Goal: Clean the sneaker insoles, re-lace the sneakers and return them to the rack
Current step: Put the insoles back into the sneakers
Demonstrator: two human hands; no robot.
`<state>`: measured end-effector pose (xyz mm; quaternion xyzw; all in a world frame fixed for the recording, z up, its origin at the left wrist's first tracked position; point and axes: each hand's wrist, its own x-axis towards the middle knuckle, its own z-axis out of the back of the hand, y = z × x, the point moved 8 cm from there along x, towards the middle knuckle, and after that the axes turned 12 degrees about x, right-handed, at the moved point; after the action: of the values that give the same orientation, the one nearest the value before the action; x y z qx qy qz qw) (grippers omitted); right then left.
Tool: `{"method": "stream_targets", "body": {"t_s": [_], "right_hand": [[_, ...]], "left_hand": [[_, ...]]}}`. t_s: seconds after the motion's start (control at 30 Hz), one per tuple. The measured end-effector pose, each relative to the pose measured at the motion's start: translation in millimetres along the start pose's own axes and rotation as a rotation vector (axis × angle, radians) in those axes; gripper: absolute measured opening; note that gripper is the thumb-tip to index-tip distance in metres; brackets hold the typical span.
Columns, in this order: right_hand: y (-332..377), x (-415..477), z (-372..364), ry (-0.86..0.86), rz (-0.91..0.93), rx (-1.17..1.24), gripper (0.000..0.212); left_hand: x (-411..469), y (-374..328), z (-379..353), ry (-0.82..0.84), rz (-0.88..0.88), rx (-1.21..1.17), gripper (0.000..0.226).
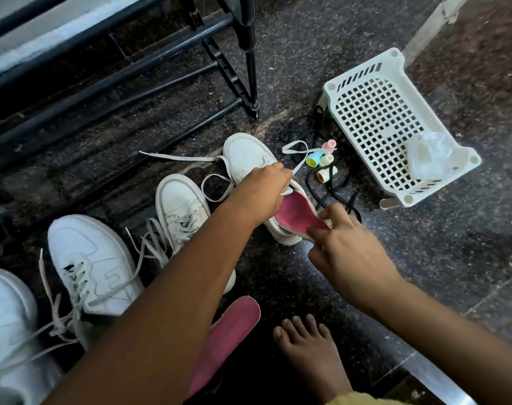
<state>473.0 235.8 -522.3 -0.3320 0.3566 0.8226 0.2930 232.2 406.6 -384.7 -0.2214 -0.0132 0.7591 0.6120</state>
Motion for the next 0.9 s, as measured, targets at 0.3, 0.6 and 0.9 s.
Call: {"method": "stream_targets", "body": {"t_s": [0.3,0.6,0.9], "right_hand": [[74.4,-30.2,191.8,-0.703,0.379,0.009,0.029],[73.1,45.2,247.3,-0.562,0.239,0.015,0.022],[76.3,-29.5,243.3,-0.632,0.206,-0.308,0.056]], "left_hand": [[-0.7,-0.6,-0.2,0.002,0.009,-0.005,0.012],[-0.6,3.1,-2.6,-0.005,0.025,-0.074,0.014],[-1.1,7.0,-3.7,-0.037,0.01,-0.114,0.011]]}}
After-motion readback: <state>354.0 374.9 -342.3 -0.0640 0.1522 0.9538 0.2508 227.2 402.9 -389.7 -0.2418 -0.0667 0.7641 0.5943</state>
